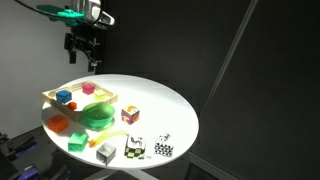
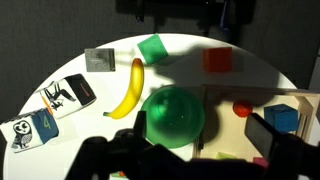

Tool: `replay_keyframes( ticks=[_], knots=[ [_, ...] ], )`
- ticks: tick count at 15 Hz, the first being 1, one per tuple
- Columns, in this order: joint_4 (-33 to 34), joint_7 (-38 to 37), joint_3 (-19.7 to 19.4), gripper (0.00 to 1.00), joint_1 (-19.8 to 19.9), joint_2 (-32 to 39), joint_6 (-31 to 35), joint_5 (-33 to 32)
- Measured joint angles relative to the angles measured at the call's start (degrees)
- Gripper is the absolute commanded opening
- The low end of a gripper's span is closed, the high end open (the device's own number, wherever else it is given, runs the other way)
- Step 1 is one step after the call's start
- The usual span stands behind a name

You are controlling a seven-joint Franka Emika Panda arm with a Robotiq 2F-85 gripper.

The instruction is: Put the toy strawberry in the bowl

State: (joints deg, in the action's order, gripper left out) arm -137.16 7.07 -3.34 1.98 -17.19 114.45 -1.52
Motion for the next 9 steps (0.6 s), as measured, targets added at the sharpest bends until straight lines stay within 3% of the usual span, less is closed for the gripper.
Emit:
replay_keyframes(
  ticks=[9],
  knots=[
    [0.53,-0.13,2.01,1.00,-1.55,3.57,1.81,0.00]
  ],
)
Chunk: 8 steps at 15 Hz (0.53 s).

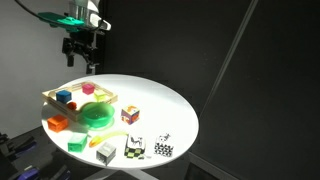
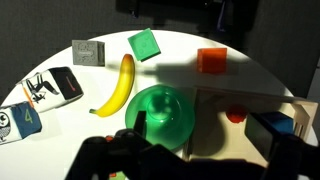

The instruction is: Put the toy strawberry in the bowl

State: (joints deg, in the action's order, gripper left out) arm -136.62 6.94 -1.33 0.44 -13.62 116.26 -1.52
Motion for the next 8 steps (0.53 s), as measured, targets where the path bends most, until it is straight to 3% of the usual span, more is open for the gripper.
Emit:
replay_keyframes(
  ticks=[8],
  knots=[
    [-0.11,-0.19,0.10,1.00,0.00,0.23,0.46,0.00]
  ],
)
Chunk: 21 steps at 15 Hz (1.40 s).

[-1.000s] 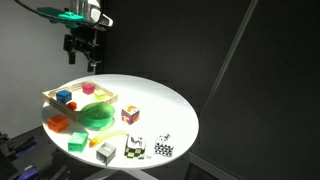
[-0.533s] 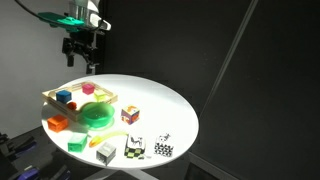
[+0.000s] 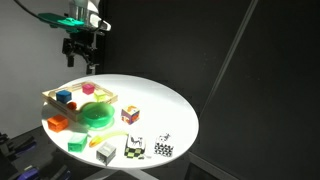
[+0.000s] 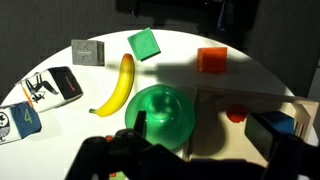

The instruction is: Put the toy strawberry in the bowl

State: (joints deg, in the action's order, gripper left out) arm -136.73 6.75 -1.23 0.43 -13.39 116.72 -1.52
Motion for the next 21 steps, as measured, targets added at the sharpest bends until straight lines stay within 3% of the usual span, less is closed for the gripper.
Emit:
replay_keyframes(
  ticks=[12,21],
  knots=[
    [1.25,-10.03,3.71,1.00,-2.32,9.83,12.49,0.10],
    [7.08,-11.60,5.96,1.00,-5.80,19.85,17.32,-0.06]
  ],
)
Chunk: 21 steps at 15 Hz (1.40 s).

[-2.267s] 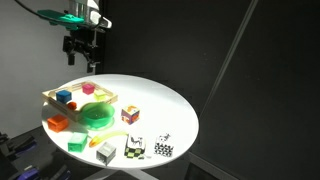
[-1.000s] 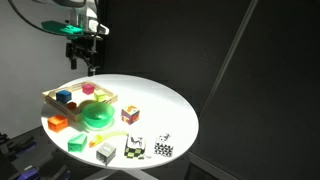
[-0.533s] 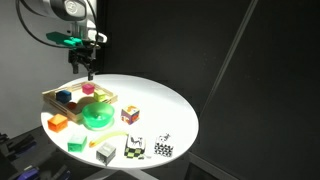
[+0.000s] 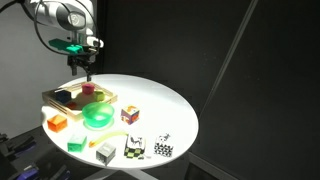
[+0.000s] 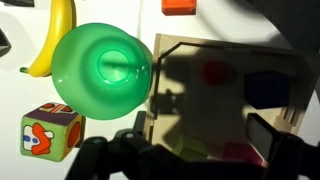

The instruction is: Put the toy strawberry in the bowl

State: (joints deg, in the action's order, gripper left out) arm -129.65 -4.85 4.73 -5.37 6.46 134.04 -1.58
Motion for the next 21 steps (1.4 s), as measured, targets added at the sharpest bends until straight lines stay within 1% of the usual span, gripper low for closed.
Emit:
replay_keyframes(
  ticks=[7,11,21],
  knots=[
    [0.74,0.37,1.42,1.00,-2.72,4.17,1.02,-0.02],
    [0.70,0.66,1.45,1.00,-2.90,5.27,1.01,-0.16],
    [0.68,0.66,1.44,1.00,-2.89,5.38,1.02,-0.16]
  ],
)
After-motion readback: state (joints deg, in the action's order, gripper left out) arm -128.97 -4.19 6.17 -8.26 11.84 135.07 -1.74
